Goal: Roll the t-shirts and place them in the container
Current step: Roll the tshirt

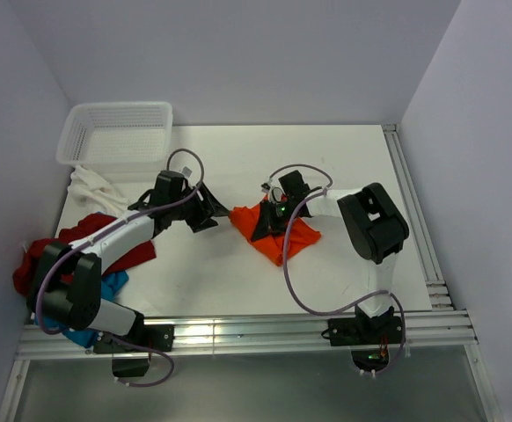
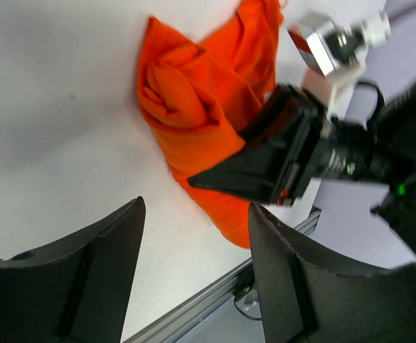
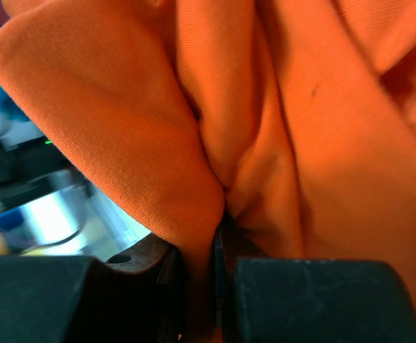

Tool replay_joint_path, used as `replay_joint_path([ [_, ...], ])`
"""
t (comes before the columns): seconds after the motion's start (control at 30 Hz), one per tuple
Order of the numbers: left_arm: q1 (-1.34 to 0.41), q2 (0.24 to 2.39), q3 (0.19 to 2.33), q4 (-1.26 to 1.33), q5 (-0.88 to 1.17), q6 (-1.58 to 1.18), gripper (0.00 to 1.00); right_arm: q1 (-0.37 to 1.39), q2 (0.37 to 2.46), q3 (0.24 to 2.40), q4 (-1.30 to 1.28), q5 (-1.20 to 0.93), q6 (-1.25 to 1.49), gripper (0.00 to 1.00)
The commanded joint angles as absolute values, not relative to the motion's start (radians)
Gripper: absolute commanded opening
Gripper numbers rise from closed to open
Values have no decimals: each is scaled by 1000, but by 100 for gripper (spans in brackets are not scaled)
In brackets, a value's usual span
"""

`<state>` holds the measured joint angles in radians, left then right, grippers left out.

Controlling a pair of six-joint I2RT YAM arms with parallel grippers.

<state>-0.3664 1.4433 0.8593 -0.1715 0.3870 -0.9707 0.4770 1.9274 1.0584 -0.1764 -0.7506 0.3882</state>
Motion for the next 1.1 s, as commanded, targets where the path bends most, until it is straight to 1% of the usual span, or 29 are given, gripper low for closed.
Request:
replay_joint_path([
  [0.0,-419,1397,816,-14,390,-953,65,453,2026,1037,-172,-885,413,0],
  [0.2,-544,1440,750,147,324,-963,67,393,2077,971,-77,-986,465,0],
  [0.33,-566,1508,749,193,301,-969,66,373,2094,945,-54,-999,459,0],
  [0.47,-565,1577,805,207,287,-977,65,364,2103,936,-55,-982,448,0],
  [0.67,-563,1721,957,167,311,-962,62,353,2131,936,-52,-983,442,0],
  [0.77,-561,1821,1015,88,282,-940,57,342,2137,930,-34,-983,439,0],
  [0.9,-522,1919,1028,84,314,-945,57,327,2137,916,-17,-980,436,0],
  [1.03,-492,1919,1075,3,266,-927,59,327,2128,910,-20,-962,431,0],
  [1.07,-482,1898,1089,-64,229,-920,59,328,2126,910,-17,-965,433,0],
])
